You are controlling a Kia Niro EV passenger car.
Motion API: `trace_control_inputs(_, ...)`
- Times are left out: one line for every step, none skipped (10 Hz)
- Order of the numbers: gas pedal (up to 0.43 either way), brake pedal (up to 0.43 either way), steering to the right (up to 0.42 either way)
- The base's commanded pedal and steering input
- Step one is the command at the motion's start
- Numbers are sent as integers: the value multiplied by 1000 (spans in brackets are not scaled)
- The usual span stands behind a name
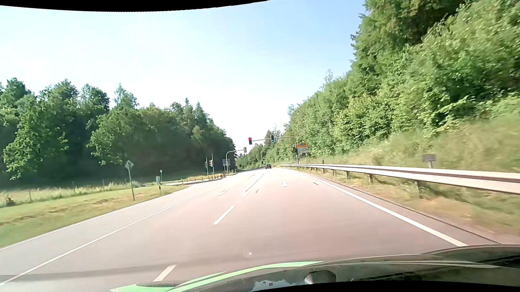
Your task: Follow the waypoints while adhering to traffic rules and regulations
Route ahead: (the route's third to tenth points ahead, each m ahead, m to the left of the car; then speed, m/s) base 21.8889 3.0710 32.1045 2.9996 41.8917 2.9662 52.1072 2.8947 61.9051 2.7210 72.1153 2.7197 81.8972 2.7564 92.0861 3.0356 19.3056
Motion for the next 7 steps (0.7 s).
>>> trace_control_inputs(319, 0, -4)
trace_control_inputs(319, 0, -4)
trace_control_inputs(319, 0, -5)
trace_control_inputs(319, 0, -6)
trace_control_inputs(319, 0, -5)
trace_control_inputs(299, 0, -5)
trace_control_inputs(280, 0, -5)
